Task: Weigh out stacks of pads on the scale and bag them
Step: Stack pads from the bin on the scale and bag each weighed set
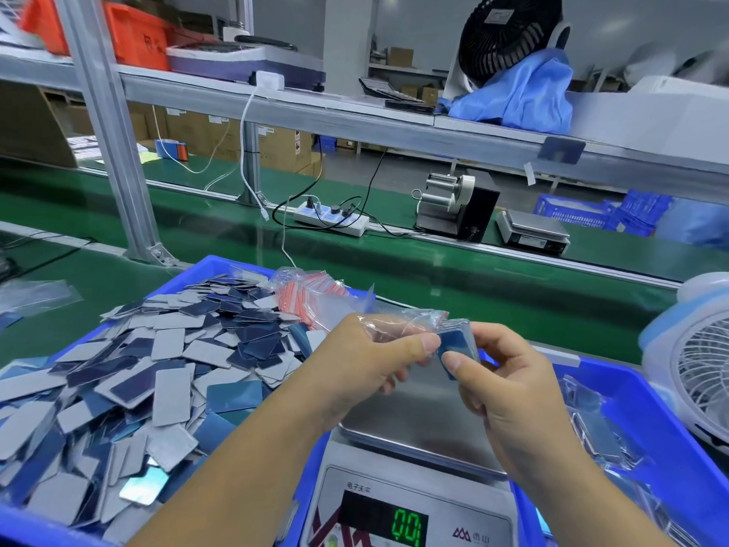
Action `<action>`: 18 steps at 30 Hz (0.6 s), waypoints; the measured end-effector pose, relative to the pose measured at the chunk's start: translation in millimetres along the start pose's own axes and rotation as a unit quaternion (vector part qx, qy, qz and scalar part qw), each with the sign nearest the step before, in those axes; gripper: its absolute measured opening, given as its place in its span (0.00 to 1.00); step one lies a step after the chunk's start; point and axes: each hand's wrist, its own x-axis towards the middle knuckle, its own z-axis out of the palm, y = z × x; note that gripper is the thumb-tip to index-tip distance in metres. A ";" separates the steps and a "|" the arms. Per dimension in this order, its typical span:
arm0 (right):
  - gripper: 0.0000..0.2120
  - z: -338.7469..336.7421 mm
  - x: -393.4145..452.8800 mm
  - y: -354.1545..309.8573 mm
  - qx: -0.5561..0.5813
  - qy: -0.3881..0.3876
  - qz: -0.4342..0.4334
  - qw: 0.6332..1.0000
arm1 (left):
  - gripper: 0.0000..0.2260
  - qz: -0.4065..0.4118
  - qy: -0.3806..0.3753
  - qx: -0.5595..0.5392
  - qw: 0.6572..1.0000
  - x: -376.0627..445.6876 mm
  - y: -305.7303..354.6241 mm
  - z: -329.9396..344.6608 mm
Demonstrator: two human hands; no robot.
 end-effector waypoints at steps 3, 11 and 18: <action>0.12 1.0 -0.3 0.0 -0.011 -0.003 0.004 1.000 | 0.10 0.006 -0.008 0.017 1.000 -0.5 0.2 -0.2; 0.11 2.5 -2.4 -4.0 -0.006 -0.001 0.023 1.000 | 0.09 0.006 0.015 -0.001 1.000 1.7 -3.8 0.8; 0.12 -1.7 -1.3 -4.4 0.028 -0.041 0.067 0.997 | 0.07 0.008 0.004 -0.045 0.999 3.1 -5.4 -1.4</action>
